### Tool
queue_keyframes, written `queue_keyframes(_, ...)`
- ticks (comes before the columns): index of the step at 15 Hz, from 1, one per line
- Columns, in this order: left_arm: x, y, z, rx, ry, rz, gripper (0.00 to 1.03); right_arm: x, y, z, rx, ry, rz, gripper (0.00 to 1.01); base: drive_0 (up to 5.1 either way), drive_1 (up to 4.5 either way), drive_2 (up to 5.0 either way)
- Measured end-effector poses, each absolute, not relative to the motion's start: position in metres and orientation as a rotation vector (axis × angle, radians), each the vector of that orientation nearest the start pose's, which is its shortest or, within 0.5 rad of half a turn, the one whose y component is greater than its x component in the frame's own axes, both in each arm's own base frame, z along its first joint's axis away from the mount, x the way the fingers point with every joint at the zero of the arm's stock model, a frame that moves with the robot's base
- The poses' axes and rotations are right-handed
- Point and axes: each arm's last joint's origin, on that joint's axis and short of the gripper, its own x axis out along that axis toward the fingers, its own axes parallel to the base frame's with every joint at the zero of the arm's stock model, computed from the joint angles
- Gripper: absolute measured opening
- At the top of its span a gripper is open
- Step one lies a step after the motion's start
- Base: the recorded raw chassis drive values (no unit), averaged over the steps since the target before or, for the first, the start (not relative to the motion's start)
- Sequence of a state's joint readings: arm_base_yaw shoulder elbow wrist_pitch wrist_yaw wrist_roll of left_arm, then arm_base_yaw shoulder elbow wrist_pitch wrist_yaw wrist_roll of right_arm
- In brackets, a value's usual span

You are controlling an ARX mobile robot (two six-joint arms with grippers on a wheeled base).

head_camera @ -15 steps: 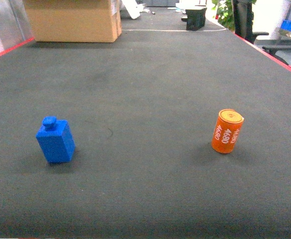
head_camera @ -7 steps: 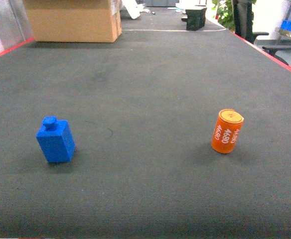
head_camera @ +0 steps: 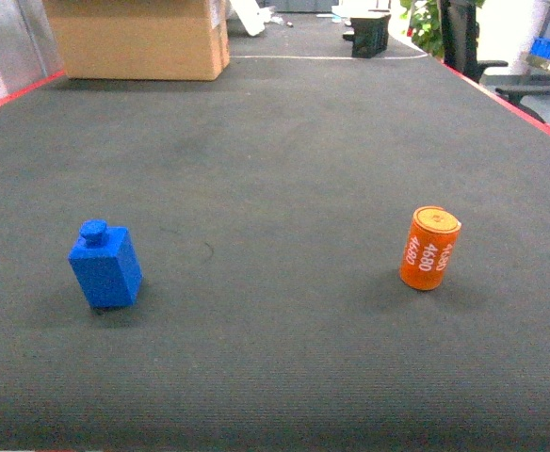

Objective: Sort blue parts and orange caps into right shelf containers

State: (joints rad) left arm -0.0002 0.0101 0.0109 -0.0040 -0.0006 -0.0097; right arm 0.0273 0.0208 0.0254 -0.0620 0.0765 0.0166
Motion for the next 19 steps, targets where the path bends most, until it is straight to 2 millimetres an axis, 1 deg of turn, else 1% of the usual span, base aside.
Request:
queue_keyframes(1,0.099,-0.002,0.163,-0.036,0.11,0.094,0.98,0.102,0.006,0.163,0.039,0.159,-0.14,0.98,0.0,0.0,0.0)
queue_keyframes(2,0.106,-0.006,0.166,-0.051,0.145,0.16,0.98,0.105,0.009,0.163,0.06,0.159,-0.179,0.98,0.0,0.0,0.0)
queue_keyframes(3,0.115,-0.006,0.169,-0.068,0.129,0.241,0.98,0.113,0.009,0.17,0.093,0.109,-0.204,0.98,0.0,0.0,0.0)
queue_keyframes(4,0.126,-0.01,0.174,-0.078,0.103,0.236,0.98,0.127,0.012,0.178,0.108,0.088,-0.184,0.98,0.0,0.0,0.0)
queue_keyframes(6,0.165,-0.02,0.19,-0.086,0.059,0.146,0.98,0.167,0.021,0.199,0.126,0.048,-0.106,0.98,0.0,0.0,0.0)
queue_keyframes(7,0.192,-0.027,0.194,-0.081,0.054,0.102,0.98,0.193,0.028,0.207,0.131,0.04,-0.072,0.98,0.0,0.0,0.0)
queue_keyframes(8,0.222,-0.039,0.189,-0.058,0.092,0.053,0.98,0.22,0.037,0.203,0.124,0.084,-0.036,0.98,0.0,0.0,0.0)
queue_keyframes(9,0.244,-0.05,0.18,-0.037,0.15,0.01,0.98,0.239,0.044,0.193,0.123,0.145,-0.014,0.98,0.0,0.0,0.0)
queue_keyframes(10,0.263,-0.058,0.168,-0.02,0.204,-0.012,0.98,0.253,0.049,0.182,0.125,0.199,0.004,0.98,0.0,0.0,0.0)
queue_keyframes(11,0.277,-0.064,0.158,-0.004,0.25,-0.032,0.98,0.264,0.054,0.176,0.122,0.229,0.016,0.98,0.0,0.0,0.0)
queue_keyframes(13,0.293,-0.069,0.149,0.008,0.278,-0.043,0.98,0.286,0.068,0.164,0.12,0.281,0.058,0.98,0.0,0.0,0.0)
queue_keyframes(15,0.303,-0.068,0.145,0.01,0.283,-0.033,0.98,0.302,0.076,0.15,0.113,0.335,0.078,0.98,0.0,0.0,0.0)
queue_keyframes(19,0.316,-0.066,0.131,0.011,0.299,-0.012,0.98,0.32,0.083,0.14,0.11,0.371,0.087,0.98,0.0,0.0,0.0)
